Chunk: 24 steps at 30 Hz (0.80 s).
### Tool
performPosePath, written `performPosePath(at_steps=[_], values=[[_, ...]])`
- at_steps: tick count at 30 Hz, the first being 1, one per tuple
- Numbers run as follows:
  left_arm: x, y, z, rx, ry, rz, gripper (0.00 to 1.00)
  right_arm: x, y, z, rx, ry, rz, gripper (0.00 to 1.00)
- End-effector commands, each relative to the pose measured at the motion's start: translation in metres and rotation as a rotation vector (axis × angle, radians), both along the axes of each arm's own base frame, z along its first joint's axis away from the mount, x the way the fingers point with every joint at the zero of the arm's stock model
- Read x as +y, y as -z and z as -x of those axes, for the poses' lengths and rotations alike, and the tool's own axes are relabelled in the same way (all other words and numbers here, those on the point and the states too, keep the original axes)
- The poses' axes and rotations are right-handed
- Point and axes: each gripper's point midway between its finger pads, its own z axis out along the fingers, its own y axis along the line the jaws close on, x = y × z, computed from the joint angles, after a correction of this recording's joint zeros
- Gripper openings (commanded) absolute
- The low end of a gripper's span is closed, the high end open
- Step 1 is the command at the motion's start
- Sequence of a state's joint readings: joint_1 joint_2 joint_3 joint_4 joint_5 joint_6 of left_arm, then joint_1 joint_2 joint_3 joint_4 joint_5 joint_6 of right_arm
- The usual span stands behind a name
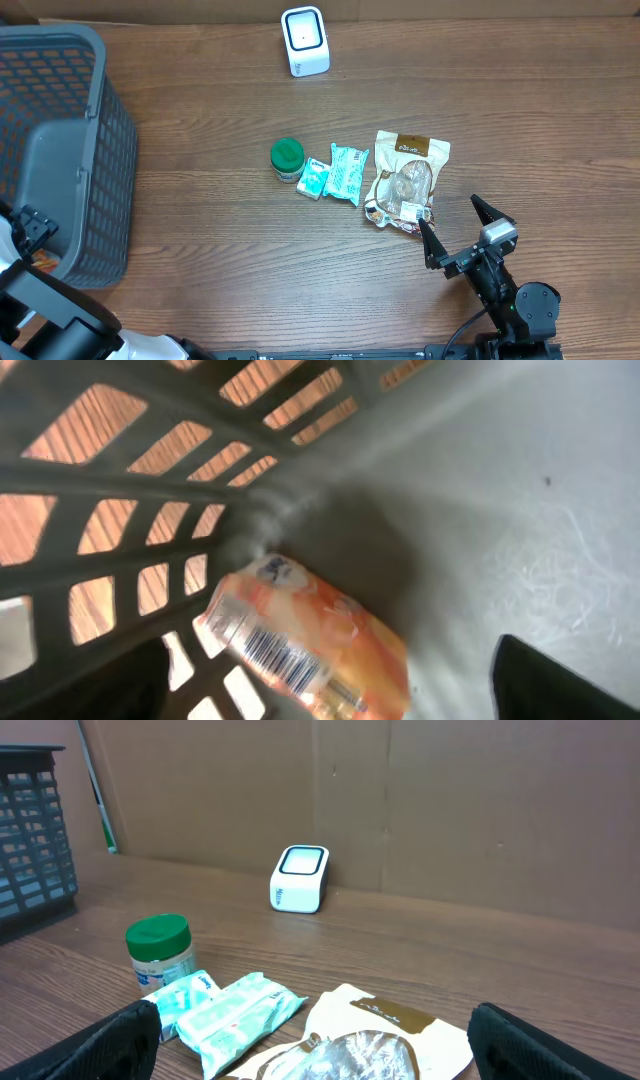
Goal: Scan the item barcode
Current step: 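Reach into the basket and grasp the orange snack pack with left gripper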
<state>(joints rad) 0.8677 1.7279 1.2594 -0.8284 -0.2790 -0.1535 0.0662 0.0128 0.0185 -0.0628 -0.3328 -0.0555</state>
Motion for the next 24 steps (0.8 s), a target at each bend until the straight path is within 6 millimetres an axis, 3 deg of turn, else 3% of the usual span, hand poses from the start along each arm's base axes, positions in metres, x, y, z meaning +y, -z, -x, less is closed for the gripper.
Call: performPosePath(at_steps=[1,4,10,16,17,19,20,24], values=[[-0.003,0.006,0.002,-0.04,-0.031,0.03,0.8,-0.002,0.002,-0.001,-0.002,0.009,-0.004,1.0],[-0.003,0.013,0.002,-0.03,-0.031,0.042,0.78,-0.002,0.002,-0.001,-0.002,0.009,-0.004,1.0],[-0.01,0.03,0.005,-0.007,-0.031,0.084,0.58,-0.002,0.002,-0.001,-0.002,0.009,-0.004,1.0],[-0.023,0.054,0.002,0.0,-0.018,0.183,0.55,-0.002,0.002,-0.001,-0.002,0.009,-0.004,1.0],[-0.025,0.059,0.002,0.007,-0.018,0.2,0.48,-0.002,0.002,-0.001,-0.002,0.009,-0.004,1.0],[-0.027,0.065,0.003,0.019,-0.019,0.215,0.14,-0.002,0.002,-0.001,-0.002,0.009,-0.004,1.0],[-0.027,0.066,0.003,0.022,-0.019,0.217,0.04,-0.002,0.002,-0.001,-0.002,0.009,-0.004,1.0],[-0.025,0.063,0.002,0.021,-0.019,0.215,0.04,-0.002,0.002,-0.001,-0.002,0.009,-0.004,1.0]])
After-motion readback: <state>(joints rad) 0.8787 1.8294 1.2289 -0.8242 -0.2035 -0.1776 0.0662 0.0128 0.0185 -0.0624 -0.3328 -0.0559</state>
